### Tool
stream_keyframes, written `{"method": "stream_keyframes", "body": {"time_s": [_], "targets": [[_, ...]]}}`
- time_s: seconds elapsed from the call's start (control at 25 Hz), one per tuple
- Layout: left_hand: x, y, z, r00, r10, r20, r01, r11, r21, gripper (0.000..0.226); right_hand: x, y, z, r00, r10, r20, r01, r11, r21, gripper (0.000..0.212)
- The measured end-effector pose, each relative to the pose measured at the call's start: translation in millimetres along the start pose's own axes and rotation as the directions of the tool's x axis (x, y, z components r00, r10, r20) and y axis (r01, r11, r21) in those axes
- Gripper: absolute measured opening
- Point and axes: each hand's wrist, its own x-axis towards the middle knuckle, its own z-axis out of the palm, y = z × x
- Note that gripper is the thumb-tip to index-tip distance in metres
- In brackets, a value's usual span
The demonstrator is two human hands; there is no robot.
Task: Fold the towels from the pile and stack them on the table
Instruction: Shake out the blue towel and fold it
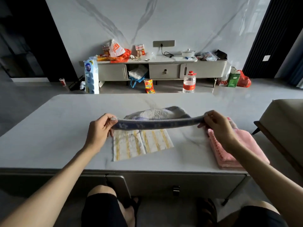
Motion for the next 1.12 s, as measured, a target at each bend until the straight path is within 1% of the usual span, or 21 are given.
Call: {"method": "stream_keyframes", "body": {"time_s": [0.08, 0.12, 0.16, 0.24, 0.32, 0.4, 0.44, 0.52, 0.64, 0.72, 0.84, 0.96, 1.04, 1.12], "targets": [[-21, -28, 9, 0.981, -0.103, 0.163, 0.081, 0.987, 0.137, 0.011, -23, 37, 3, 0.995, 0.061, 0.083, -0.041, 0.973, -0.228, 0.023], [-28, -41, 16, 0.958, -0.168, 0.232, 0.132, 0.978, 0.164, 0.013, -31, 55, 8, 0.989, 0.11, 0.098, -0.079, 0.956, -0.284, 0.025], [-32, -52, 24, 0.935, -0.222, 0.275, 0.182, 0.969, 0.166, 0.015, -34, 72, 13, 0.983, 0.159, 0.094, -0.126, 0.948, -0.292, 0.024], [-28, -65, 39, 0.906, -0.298, 0.299, 0.279, 0.954, 0.107, 0.015, -29, 91, 28, 0.97, 0.235, 0.056, -0.215, 0.946, -0.241, 0.017], [-13, -74, 54, 0.903, -0.348, 0.252, 0.351, 0.936, 0.034, 0.014, -6, 103, 44, 0.96, 0.28, 0.007, -0.272, 0.94, -0.204, 0.012], [6, -79, 68, 0.902, -0.403, 0.157, 0.41, 0.912, -0.016, 0.014, 21, 106, 60, 0.954, 0.295, -0.051, -0.299, 0.933, -0.198, 0.015], [17, -86, 78, 0.893, -0.438, 0.106, 0.442, 0.897, -0.014, 0.015, 37, 109, 70, 0.952, 0.296, -0.082, -0.307, 0.93, -0.201, 0.016], [39, -105, 100, 0.86, -0.51, 0.02, 0.508, 0.86, 0.048, 0.023, 70, 124, 89, 0.948, 0.296, -0.12, -0.317, 0.922, -0.224, 0.019], [57, -142, 134, 0.812, -0.583, -0.022, 0.575, 0.792, 0.206, 0.032, 102, 164, 115, 0.934, 0.336, -0.119, -0.357, 0.881, -0.312, 0.023], [55, -158, 148, 0.806, -0.592, -0.03, 0.572, 0.763, 0.301, 0.03, 106, 185, 123, 0.925, 0.355, -0.138, -0.38, 0.843, -0.38, 0.022], [50, -171, 160, 0.833, -0.546, -0.083, 0.532, 0.752, 0.39, 0.025, 113, 200, 129, 0.919, 0.358, -0.164, -0.392, 0.796, -0.461, 0.022], [50, -171, 163, 0.86, -0.497, -0.114, 0.492, 0.751, 0.44, 0.022, 116, 201, 130, 0.928, 0.342, -0.15, -0.371, 0.802, -0.468, 0.021], [52, -169, 165, 0.874, -0.472, -0.114, 0.463, 0.739, 0.49, 0.022, 117, 200, 132, 0.927, 0.342, -0.152, -0.372, 0.79, -0.487, 0.02], [51, -167, 166, 0.885, -0.454, -0.107, 0.442, 0.745, 0.499, 0.019, 117, 197, 135, 0.922, 0.352, -0.158, -0.382, 0.777, -0.499, 0.018]]}}
